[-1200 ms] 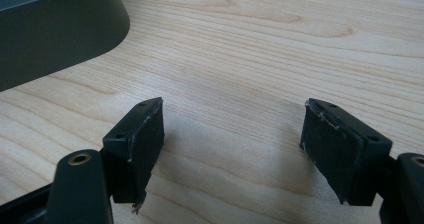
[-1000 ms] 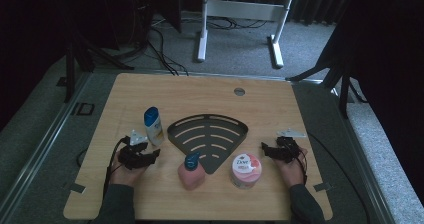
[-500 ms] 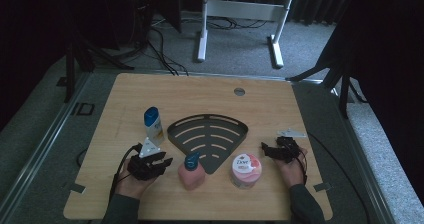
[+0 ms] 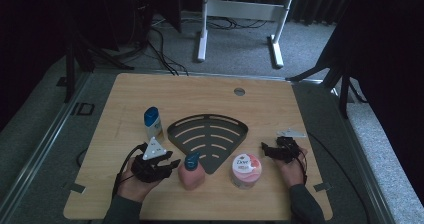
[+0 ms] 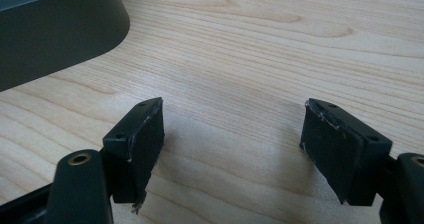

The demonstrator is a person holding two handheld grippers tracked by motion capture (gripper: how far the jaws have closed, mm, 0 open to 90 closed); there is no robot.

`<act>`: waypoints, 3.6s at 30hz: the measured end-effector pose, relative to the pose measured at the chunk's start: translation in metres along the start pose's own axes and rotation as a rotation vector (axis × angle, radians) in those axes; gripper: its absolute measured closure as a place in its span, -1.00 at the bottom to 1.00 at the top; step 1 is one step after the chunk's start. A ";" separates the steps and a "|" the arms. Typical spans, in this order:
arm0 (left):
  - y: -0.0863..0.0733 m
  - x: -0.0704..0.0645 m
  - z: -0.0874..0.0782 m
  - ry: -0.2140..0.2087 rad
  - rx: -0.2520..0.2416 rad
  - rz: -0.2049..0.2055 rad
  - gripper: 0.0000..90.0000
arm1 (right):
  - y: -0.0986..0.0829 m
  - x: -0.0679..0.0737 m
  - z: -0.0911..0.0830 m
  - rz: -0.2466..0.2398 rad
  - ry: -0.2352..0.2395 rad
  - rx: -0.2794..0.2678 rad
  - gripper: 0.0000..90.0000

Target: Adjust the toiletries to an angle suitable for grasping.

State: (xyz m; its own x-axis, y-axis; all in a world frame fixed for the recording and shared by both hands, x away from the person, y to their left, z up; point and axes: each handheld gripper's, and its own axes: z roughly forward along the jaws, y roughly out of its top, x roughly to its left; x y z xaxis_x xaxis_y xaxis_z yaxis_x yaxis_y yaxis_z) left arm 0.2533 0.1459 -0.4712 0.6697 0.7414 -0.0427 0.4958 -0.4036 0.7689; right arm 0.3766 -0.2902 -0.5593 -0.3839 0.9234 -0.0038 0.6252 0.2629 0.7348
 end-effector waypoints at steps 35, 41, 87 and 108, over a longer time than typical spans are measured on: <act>0.013 -0.031 0.017 -0.106 0.032 0.097 -0.14 | 0.000 0.000 0.000 0.000 0.000 0.000 -0.45; 0.018 -0.036 0.024 -0.081 0.030 0.108 -0.20 | 0.000 0.000 0.000 0.000 0.000 0.000 -0.45; 0.022 0.050 0.012 0.110 0.009 0.023 0.09 | 0.000 0.000 0.000 -0.001 0.001 0.000 -0.45; -0.008 0.044 -0.022 0.099 0.033 -0.034 0.05 | 0.000 0.000 0.000 -0.001 0.000 0.000 -0.45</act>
State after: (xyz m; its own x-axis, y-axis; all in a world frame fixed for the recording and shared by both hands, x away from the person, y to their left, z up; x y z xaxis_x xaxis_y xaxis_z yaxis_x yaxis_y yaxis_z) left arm 0.2668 0.1940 -0.4652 0.5948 0.8038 -0.0043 0.5365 -0.3930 0.7468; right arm 0.3766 -0.2902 -0.5593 -0.3845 0.9231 -0.0039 0.6251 0.2635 0.7347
